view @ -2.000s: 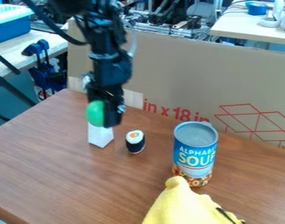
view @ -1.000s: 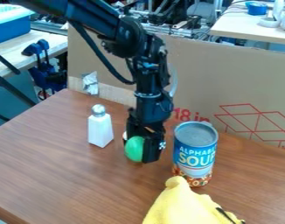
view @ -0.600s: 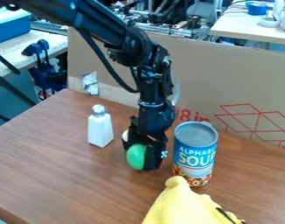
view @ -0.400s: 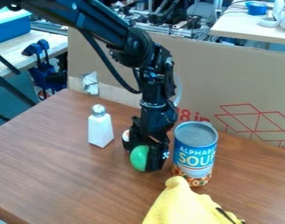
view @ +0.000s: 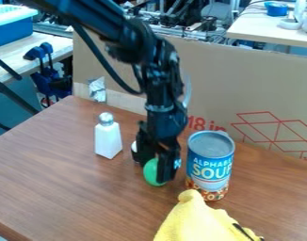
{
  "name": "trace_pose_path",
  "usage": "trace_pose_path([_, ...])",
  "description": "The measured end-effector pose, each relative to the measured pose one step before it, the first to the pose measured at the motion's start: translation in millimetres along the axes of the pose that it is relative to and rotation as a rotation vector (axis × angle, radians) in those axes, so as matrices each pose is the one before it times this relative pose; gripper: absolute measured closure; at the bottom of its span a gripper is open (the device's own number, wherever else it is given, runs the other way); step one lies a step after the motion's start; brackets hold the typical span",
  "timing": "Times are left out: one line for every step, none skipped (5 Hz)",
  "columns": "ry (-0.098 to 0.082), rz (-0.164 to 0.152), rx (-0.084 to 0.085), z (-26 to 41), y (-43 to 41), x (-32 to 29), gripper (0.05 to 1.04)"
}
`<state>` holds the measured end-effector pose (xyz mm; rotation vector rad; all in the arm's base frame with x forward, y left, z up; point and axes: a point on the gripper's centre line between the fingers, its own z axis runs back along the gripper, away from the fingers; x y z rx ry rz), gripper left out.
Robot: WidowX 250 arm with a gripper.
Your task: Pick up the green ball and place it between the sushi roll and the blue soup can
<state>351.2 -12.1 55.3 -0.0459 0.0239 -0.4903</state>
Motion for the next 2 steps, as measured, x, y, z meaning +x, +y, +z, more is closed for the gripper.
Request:
trace_pose_path([-0.0224,-0.0208,-0.0026,36.98,-12.58,-18.08,0.078])
trace_pose_path([0.0741,-0.0068,0.0545,21.38,-22.89,-40.36,0.078])
